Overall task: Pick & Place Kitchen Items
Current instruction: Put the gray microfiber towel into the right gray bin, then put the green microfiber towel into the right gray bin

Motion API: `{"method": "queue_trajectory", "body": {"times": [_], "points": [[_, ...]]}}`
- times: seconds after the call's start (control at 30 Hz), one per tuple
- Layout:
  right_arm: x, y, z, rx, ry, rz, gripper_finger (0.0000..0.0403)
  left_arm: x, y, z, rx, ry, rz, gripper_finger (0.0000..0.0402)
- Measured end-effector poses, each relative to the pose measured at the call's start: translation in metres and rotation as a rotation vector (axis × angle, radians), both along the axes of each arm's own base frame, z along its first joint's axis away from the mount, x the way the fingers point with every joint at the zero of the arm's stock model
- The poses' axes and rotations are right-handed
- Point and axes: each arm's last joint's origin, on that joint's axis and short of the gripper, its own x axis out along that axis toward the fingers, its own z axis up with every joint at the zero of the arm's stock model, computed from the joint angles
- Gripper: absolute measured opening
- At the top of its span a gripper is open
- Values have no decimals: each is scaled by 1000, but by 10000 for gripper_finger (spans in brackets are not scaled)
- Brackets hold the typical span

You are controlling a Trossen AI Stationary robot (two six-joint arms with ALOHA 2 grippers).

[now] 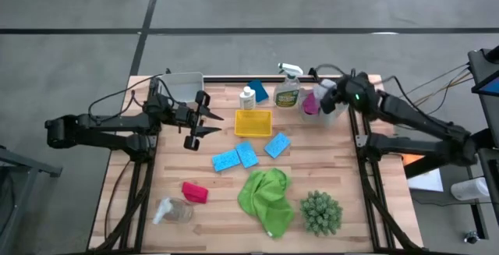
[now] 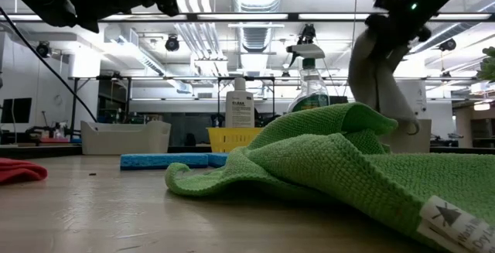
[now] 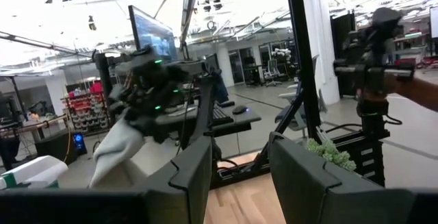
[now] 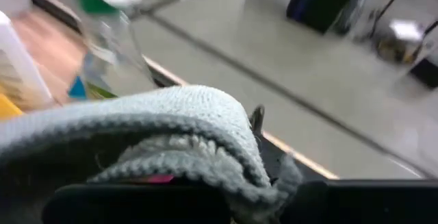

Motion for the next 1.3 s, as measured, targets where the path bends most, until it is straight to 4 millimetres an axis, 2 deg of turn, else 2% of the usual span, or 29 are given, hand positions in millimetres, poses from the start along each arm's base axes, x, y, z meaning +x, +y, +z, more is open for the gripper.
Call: {"method": "queue_trajectory", "body": {"times": [0.13, 0.33, 0.53, 0.7, 0.83, 1.13, 1.23, 1.3], "points": [[-1, -34, -11, 155, 39, 13, 17, 0, 0, -1, -3, 9, 0, 146], [3, -71, -47, 377, 123, 38, 17, 0, 0, -2, -5, 17, 0, 146], [13, -85, -75, 482, 219, 45, 17, 0, 0, -2, -7, 24, 0, 146], [17, -88, -79, 516, 230, 68, 24, 1, 0, -3, -10, 35, 1, 146], [16, -87, -75, 513, 227, 69, 74, 1, 0, -4, -10, 44, 1, 146], [5, -71, -45, 492, 191, 81, 262, 1, 0, -4, -3, 44, 3, 146], [-1, -63, -32, 477, 166, 97, 297, 1, 0, -4, -3, 44, 3, 146], [-3, -56, -22, 453, 144, 112, 306, 1, 0, -4, -3, 44, 3, 146]]}}
